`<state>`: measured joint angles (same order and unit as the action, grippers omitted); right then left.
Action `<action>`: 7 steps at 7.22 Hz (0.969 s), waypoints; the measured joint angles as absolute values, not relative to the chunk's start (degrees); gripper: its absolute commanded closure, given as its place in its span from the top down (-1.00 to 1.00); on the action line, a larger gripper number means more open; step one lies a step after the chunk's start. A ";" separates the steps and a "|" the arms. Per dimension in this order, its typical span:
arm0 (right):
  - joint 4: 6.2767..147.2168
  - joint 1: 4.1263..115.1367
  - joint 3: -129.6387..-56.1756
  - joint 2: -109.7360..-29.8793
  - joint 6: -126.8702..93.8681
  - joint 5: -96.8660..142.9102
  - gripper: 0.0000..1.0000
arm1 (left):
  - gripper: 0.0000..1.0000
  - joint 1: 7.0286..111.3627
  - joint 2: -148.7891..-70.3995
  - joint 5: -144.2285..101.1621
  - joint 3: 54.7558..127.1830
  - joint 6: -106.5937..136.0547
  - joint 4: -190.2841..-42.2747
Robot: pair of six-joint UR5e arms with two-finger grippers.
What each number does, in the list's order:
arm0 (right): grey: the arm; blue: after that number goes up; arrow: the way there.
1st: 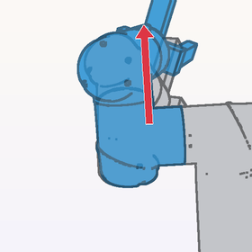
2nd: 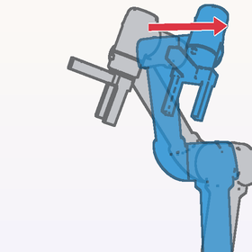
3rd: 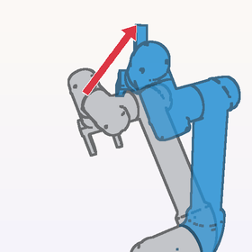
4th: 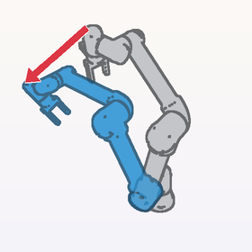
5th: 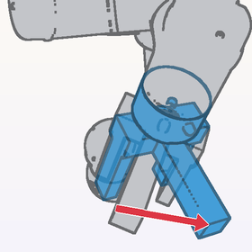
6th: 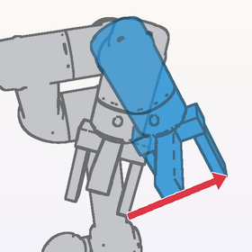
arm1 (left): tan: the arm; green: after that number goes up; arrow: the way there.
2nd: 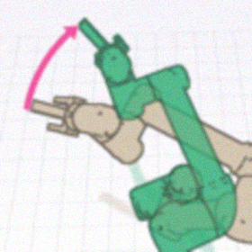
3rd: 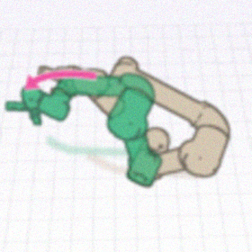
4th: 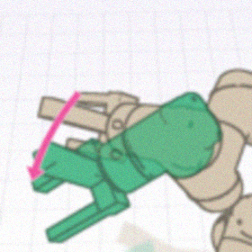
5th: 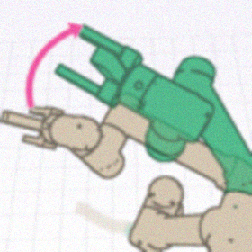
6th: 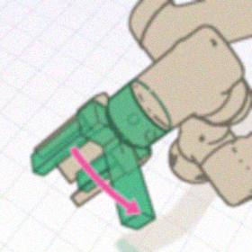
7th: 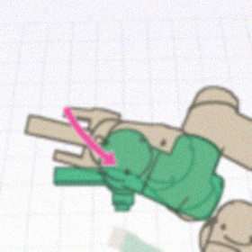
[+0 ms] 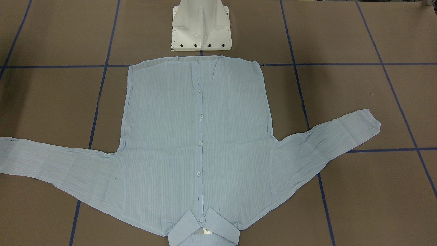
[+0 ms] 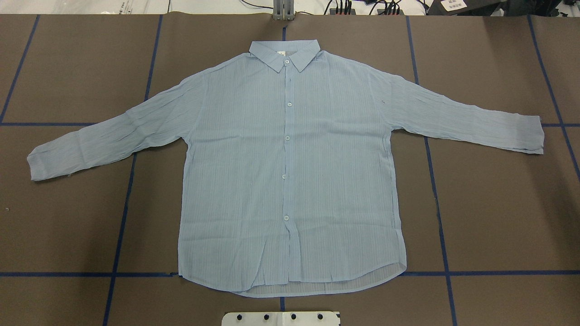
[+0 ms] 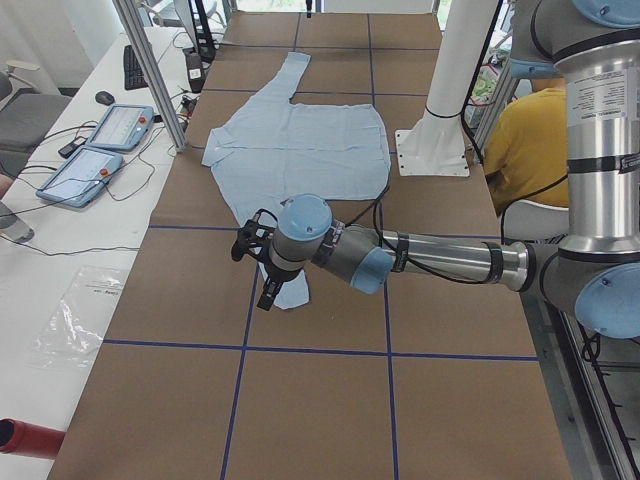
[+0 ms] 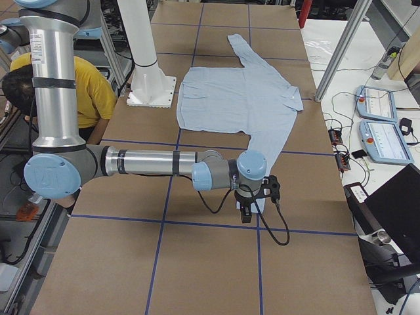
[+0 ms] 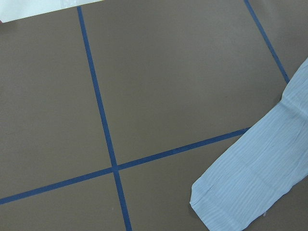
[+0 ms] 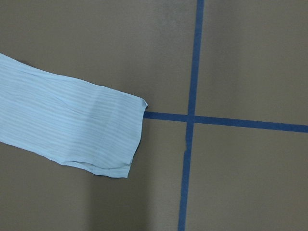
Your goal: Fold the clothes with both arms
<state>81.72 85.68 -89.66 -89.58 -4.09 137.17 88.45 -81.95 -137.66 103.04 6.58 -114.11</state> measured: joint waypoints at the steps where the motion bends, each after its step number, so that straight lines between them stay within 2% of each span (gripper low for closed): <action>1: 79.99 84.72 -89.50 -89.55 -4.62 138.75 1.00 | 1.00 88.34 -81.72 -137.98 102.95 6.59 -114.17; 4: 74.84 79.66 -86.66 -87.29 -11.36 139.51 0.99 | 0.99 88.07 -81.49 -138.29 102.97 8.56 -114.92; 7: 73.97 77.42 -74.07 -76.78 -12.59 139.05 0.96 | 0.99 87.75 -82.17 -140.33 102.78 10.08 -116.05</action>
